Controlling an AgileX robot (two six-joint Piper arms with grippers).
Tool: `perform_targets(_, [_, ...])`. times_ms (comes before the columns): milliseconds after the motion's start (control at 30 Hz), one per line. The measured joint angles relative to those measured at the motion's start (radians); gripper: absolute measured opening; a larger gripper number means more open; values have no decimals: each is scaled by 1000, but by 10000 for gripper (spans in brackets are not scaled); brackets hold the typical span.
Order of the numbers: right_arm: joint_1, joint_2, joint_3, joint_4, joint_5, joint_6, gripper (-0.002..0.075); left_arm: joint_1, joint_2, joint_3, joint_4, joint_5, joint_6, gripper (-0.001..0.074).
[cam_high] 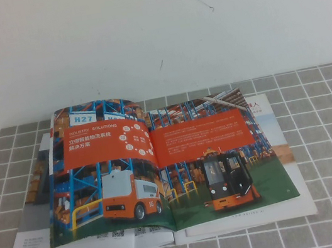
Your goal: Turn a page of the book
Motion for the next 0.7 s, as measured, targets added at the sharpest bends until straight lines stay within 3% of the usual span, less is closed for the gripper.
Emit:
perform_targets(167, [0,0,8,11,-93,0,-3,0,0,0,-2,-207,0,-4])
perform_targets(367, [0,0,8,23,-343,1,-3,0,0,0,-2,-411,-4,-4])
perform_targets(700, [0,0,8,26,-432,2,-3,0,0,0,-2,-446,-3,-4])
